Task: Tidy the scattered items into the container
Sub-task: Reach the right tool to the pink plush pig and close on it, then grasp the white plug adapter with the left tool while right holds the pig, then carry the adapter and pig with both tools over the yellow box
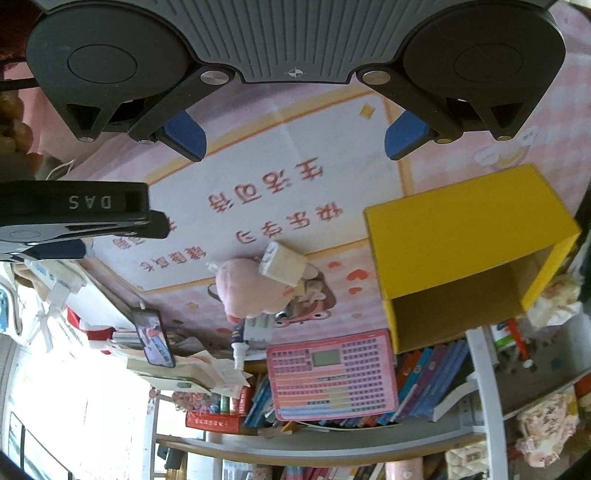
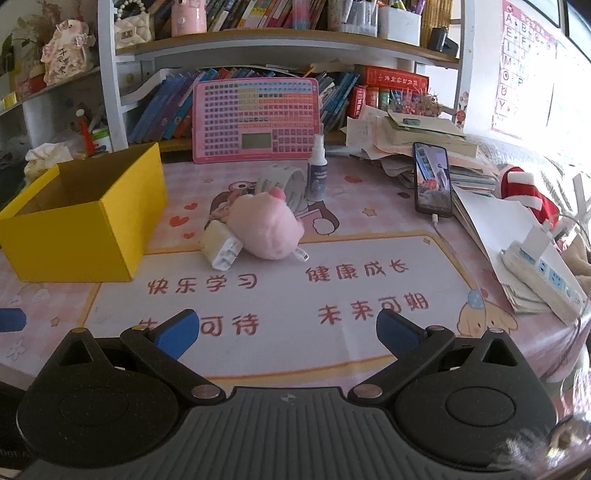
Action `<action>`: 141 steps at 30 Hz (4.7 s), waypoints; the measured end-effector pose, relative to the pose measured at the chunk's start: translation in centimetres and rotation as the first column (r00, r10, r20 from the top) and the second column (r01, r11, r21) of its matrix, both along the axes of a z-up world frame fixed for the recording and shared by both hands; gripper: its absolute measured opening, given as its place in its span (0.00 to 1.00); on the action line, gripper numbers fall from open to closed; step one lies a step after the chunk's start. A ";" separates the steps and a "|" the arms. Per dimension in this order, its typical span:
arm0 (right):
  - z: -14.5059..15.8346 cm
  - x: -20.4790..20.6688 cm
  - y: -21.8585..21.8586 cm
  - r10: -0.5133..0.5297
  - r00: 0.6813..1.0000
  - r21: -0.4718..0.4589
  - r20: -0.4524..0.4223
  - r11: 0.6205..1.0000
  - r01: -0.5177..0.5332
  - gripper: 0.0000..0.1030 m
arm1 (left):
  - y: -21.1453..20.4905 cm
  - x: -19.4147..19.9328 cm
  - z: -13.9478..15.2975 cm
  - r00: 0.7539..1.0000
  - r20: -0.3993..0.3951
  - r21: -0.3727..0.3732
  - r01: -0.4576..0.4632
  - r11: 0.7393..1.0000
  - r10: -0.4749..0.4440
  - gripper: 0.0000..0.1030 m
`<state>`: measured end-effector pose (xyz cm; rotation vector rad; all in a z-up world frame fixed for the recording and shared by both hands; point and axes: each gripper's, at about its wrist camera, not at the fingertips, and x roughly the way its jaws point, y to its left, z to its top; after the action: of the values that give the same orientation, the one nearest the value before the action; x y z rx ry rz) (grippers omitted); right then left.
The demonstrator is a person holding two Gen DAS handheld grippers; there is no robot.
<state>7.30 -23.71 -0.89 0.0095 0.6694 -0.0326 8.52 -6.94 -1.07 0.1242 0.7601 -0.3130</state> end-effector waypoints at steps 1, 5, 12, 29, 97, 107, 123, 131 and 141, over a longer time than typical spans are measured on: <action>0.0 0.6 -0.2 0.005 1.000 -0.002 -0.001 1.000 -0.005 1.00 | -0.2 0.4 0.0 1.000 -0.004 -0.009 0.004 1.000 -0.004 1.00; 0.2 2.7 -1.1 0.021 1.000 -0.001 -0.003 1.000 -0.021 1.00 | -1.3 2.3 0.0 1.000 -0.017 -0.044 0.024 0.999 -0.025 1.00; 0.5 6.7 -2.2 0.090 0.996 0.023 -0.010 0.996 -0.090 1.00 | -4.0 5.6 -0.5 0.998 -0.052 0.004 0.020 1.000 -0.020 1.00; -1.5 17.6 -3.5 0.288 0.955 0.140 -0.068 0.951 -0.276 0.97 | -7.3 12.5 -1.2 0.995 -0.087 0.039 -0.042 0.998 0.045 1.00; -3.2 14.7 -8.5 0.357 0.924 0.098 -0.139 0.933 -0.346 0.54 | -9.0 15.3 -3.8 0.981 -0.119 -0.018 -0.153 0.988 0.150 0.63; -1.7 10.5 -5.8 0.320 0.941 0.054 -0.111 0.947 -0.316 0.54 | -5.8 10.9 -2.3 0.991 -0.069 -0.076 -0.116 0.990 0.111 0.63; -0.3 -0.1 2.5 0.255 0.964 -0.005 -0.076 0.967 -0.256 0.54 | 2.7 1.6 -0.4 0.997 -0.011 -0.102 -0.081 0.992 0.081 0.63; -0.5 -3.1 5.9 0.225 0.971 0.011 -0.076 0.974 -0.225 0.55 | 6.0 -1.9 -0.1 0.997 0.020 -0.070 -0.066 0.995 0.068 0.63; 0.1 -4.7 10.0 0.278 0.958 -0.012 -0.076 0.960 -0.280 0.55 | 9.4 -4.1 0.2 0.994 0.034 -0.081 -0.101 0.992 0.104 0.63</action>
<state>2.55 -13.67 -0.81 -0.1086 0.7388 0.2326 4.42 2.51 -0.90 0.0163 0.7127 -0.2419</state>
